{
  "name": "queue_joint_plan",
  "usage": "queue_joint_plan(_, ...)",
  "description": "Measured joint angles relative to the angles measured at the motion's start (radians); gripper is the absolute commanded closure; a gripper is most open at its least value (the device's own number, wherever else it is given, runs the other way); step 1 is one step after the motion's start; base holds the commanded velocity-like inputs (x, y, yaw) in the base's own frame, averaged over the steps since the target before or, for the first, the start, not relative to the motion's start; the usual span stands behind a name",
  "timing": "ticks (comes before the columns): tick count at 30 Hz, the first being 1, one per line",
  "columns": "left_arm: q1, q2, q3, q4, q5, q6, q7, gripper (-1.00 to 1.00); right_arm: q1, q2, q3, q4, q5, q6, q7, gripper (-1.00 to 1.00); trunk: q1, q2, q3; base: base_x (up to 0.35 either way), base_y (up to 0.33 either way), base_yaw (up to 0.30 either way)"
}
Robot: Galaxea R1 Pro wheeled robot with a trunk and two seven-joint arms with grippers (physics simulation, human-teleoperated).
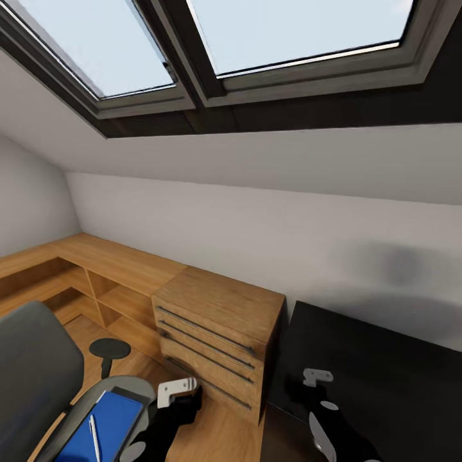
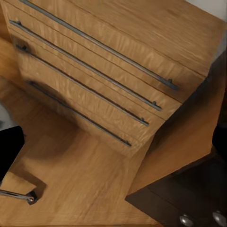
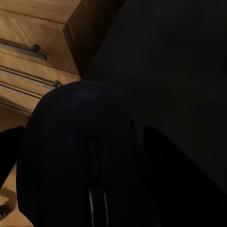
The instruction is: In the bedroom, organize the workspace by keeping the computer under the desk, ensuring the monitor is on the desk, placing the keyboard on the desk next to the monitor, placing the mouse on the desk next to the keyboard, moving the folder from the swivel chair onto the desk next to the mouse, stacking the notebook on top of the folder with the pen on top of the notebook, and positioning the swivel chair next to the desk.
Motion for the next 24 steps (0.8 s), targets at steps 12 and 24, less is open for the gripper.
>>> queue_joint_plan(12,0.007,-0.003,-0.007,-0.008,0.023,-0.002,0.155,-1.00,0.001,0.012,0.014,0.001,0.001,-0.002,0.001,1.00,0.042,-0.075,-0.033,0.000,0.000,0.000)
queue_joint_plan(24,0.007,-0.003,-0.008,-0.007,0.024,-0.002,0.170,-1.00,0.001,0.013,0.014,0.002,0.001,-0.003,0.001,1.00,0.088,-0.160,-0.070,0.000,0.000,0.000)
